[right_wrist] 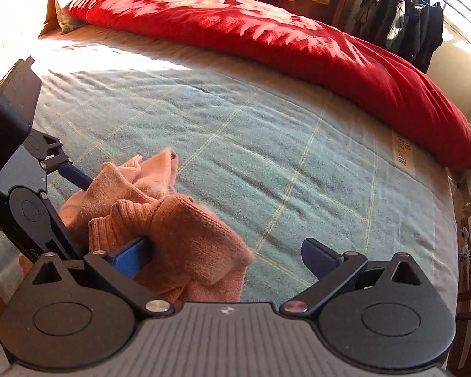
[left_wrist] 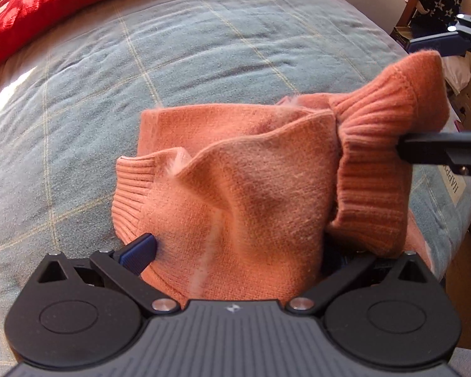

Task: Fold clothes

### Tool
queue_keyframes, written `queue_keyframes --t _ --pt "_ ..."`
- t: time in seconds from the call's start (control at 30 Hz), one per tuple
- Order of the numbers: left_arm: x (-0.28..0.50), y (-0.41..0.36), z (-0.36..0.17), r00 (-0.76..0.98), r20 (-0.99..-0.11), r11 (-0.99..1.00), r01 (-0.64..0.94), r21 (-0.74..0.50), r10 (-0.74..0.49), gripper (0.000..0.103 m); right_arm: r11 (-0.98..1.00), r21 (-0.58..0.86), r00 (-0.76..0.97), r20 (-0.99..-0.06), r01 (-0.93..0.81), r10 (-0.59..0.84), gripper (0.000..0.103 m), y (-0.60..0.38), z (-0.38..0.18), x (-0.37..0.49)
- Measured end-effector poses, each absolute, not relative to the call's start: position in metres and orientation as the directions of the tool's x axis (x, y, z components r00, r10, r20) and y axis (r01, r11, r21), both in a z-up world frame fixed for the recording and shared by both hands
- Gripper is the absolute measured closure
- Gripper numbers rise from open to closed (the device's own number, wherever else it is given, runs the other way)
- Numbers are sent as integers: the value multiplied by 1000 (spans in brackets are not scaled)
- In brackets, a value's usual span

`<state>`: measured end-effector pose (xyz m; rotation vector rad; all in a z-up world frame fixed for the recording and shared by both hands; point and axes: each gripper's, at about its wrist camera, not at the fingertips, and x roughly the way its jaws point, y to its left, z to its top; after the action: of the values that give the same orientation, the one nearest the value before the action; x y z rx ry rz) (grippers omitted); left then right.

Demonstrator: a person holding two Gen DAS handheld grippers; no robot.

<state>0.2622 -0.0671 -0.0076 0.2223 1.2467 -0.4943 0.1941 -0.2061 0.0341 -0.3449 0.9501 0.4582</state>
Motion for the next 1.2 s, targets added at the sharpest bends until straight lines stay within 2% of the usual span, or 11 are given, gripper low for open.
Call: queue_keyframes --t 0.3,0.43,0.53,0.63,0.7,0.87,0.93,0.97,1.2 --pt "261 -46 36 257 -939 778 628 -19 -230 5 847 -108 449 -878 -521 164 0 -195 45 197" --pt "270 -39 53 264 -928 712 703 -3 -264 11 848 -132 452 -881 -514 136 0 -192 57 200" --pt "280 -35 46 280 -935 650 756 75 -218 11 862 -147 462 -880 -486 111 0 -189 65 204" --pt "299 -24 37 245 -949 656 753 58 -198 17 885 -159 477 -875 -438 79 0 -189 72 209" --pt "306 -15 33 260 -953 657 748 97 -155 18 896 -165 487 -871 -413 64 0 -189 76 209" --pt "328 19 23 296 -955 695 689 204 -13 21 911 -173 473 -880 -375 27 0 -189 78 207" --pt "333 36 21 301 -954 719 659 222 19 29 914 -176 467 -884 -365 17 0 -188 78 207" --pt "336 43 22 302 -953 728 647 228 29 29 916 -174 464 -886 -360 14 0 -187 78 207" --pt "338 36 45 332 -937 727 670 151 -111 27 920 -133 434 -900 -368 43 0 -177 80 217"
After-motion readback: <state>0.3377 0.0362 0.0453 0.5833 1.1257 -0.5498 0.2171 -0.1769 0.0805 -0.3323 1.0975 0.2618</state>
